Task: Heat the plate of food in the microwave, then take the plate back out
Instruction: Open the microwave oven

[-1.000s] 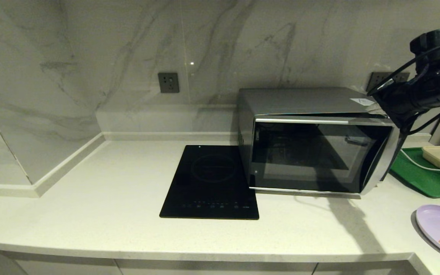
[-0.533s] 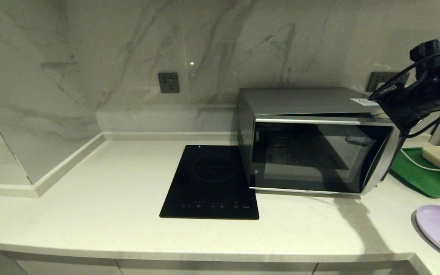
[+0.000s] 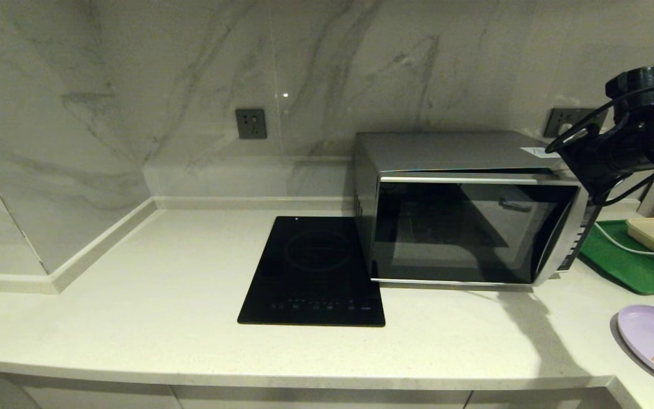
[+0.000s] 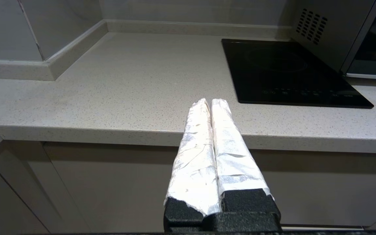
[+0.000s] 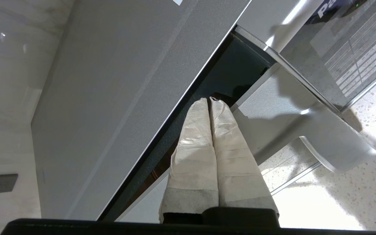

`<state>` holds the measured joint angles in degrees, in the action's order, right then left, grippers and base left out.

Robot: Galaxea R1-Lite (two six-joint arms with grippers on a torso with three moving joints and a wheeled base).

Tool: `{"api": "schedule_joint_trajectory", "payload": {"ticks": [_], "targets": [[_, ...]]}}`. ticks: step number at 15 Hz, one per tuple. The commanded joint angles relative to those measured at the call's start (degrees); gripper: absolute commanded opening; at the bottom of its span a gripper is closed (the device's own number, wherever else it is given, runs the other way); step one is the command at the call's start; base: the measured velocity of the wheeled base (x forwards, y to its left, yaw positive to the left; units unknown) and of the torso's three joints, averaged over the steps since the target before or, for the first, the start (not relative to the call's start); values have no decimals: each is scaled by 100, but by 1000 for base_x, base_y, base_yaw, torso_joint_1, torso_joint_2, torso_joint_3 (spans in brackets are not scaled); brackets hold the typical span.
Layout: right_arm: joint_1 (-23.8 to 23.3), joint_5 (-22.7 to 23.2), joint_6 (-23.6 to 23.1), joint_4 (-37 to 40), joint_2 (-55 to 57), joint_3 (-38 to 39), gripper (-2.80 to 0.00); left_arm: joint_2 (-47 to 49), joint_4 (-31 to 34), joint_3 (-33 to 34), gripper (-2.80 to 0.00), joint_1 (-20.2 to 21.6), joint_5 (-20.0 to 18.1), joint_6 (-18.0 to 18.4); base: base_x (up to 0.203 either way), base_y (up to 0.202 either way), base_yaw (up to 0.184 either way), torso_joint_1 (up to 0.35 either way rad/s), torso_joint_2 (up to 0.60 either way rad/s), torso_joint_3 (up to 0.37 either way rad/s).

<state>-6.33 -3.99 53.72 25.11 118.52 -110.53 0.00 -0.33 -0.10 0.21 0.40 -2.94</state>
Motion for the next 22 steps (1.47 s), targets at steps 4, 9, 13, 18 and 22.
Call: {"api": "schedule_joint_trajectory", "payload": {"ticks": [4, 9, 13, 18, 22], "targets": [[0, 3, 37, 150, -431, 308, -280, 0, -2, 1, -280, 4, 4, -5, 0, 0, 0, 0, 0, 0], [0, 669, 11, 728, -2068, 754, -280, -1, -2, 1, -280, 6, 4, -5, 0, 0, 0, 0, 0, 0], [-282, 1340, -96, 2094, -3082, 501, -280, -7, -2, 1, -280, 5, 4, -5, 0, 0, 0, 0, 0, 0], [-641, 1482, -412, 2226, -3167, 1517, -280, 0, -2, 1, -280, 2, 4, -5, 0, 0, 0, 0, 0, 0], [-601, 1508, -1559, 2217, -3095, 2521, -280, -8, -2, 1, -280, 4, 4, -5, 0, 0, 0, 0, 0, 0]]}}
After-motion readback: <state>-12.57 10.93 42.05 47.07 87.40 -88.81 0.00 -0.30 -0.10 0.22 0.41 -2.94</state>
